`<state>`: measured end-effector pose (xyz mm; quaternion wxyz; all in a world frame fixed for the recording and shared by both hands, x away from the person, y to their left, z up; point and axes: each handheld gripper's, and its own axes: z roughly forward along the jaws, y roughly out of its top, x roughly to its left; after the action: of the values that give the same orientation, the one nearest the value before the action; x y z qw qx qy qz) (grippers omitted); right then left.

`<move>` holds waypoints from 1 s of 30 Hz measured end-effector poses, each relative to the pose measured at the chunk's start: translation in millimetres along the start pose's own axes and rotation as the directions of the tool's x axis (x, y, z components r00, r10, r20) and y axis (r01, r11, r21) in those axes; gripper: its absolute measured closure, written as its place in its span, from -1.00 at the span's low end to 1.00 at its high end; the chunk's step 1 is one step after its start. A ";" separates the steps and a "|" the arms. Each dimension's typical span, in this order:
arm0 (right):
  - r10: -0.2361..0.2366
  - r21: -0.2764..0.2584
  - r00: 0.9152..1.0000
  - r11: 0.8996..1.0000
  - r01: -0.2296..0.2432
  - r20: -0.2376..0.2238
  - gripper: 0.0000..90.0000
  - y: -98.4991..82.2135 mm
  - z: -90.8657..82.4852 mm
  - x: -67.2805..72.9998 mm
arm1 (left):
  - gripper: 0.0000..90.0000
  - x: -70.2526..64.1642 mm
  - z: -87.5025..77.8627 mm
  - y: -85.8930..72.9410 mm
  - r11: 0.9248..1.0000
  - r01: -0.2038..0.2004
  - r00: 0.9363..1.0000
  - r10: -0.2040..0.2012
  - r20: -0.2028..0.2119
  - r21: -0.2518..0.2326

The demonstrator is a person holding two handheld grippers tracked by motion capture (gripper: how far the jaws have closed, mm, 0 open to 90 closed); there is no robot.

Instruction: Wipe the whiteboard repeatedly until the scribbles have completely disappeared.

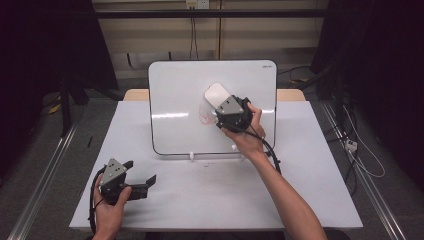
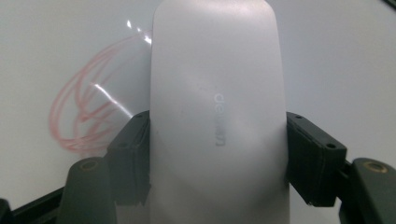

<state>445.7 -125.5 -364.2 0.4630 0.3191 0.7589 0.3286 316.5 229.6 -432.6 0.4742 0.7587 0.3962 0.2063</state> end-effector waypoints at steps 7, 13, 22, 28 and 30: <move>0.061 0.013 0.998 0.998 -0.061 0.032 -0.31 7.3 3.1 -28.6 | -0.90 0.3 -0.8 0.5 1.000 -0.004 1.000 0.004 -0.004 -0.006; 0.061 0.007 0.997 0.998 -0.061 0.046 -0.31 4.4 2.2 -21.9 | -0.90 -0.2 -0.2 0.4 1.000 -0.004 1.000 0.004 -0.003 -0.003; -0.021 0.018 0.999 1.000 0.022 -0.025 -0.30 -16.7 -7.6 16.8 | -0.90 -2.5 1.8 0.6 1.000 -0.008 1.000 0.008 -0.001 0.002; -0.026 0.021 0.999 0.999 0.027 -0.037 -0.30 -18.2 -8.0 19.7 | -0.90 -3.3 3.9 0.6 1.000 -0.011 1.000 0.011 0.002 0.004; -0.031 0.013 0.999 0.999 0.031 -0.040 -0.30 -15.6 -6.5 14.9 | -0.90 -3.0 4.8 0.9 1.000 -0.015 1.000 0.015 0.009 0.009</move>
<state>431.5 -124.1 -381.7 0.4506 0.3038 0.7751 0.3224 318.3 224.4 -433.9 0.4709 0.7647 0.3893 0.2047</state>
